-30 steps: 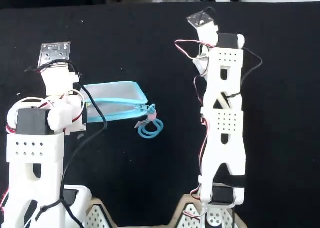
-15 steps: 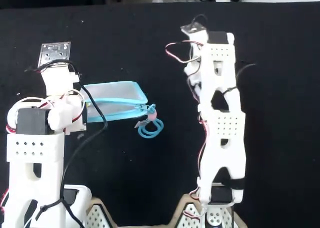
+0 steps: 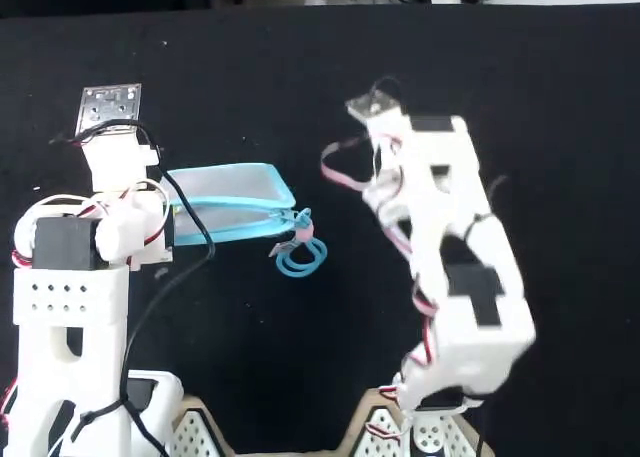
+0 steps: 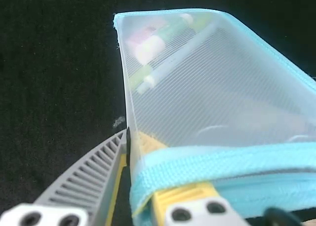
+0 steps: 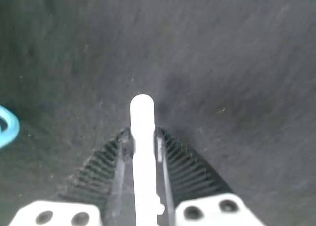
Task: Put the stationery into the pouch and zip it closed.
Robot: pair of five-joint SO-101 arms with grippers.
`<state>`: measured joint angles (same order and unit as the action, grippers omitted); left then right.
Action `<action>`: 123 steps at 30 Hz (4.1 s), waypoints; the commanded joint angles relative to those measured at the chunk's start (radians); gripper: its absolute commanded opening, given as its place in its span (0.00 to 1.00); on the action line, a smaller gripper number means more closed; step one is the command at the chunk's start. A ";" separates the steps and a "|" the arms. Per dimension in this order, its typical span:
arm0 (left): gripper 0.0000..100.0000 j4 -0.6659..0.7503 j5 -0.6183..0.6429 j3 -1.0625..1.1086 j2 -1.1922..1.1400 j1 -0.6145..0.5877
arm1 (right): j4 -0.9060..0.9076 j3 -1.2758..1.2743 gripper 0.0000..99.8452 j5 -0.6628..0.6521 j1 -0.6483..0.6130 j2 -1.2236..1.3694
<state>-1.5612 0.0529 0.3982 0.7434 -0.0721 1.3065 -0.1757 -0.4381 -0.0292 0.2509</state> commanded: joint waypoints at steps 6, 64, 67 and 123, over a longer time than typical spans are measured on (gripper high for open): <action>0.03 -0.006 0.005 0.005 -0.006 -0.013 | -0.137 -0.496 0.05 -0.117 -0.133 -0.429; 0.03 -0.006 0.005 0.005 -0.006 -0.013 | 0.015 -0.156 0.01 0.350 -0.470 -1.356; 0.03 -0.006 0.005 0.005 -0.006 -0.013 | -0.083 -0.165 0.01 0.417 -0.591 -1.452; 0.03 -0.005 0.005 0.005 -0.006 -0.013 | -1.263 -1.141 0.01 0.272 -0.815 -1.862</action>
<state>-1.5612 0.0529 0.3982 0.7434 -0.0721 0.0852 -1.2559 -0.1695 -0.8439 -1.6149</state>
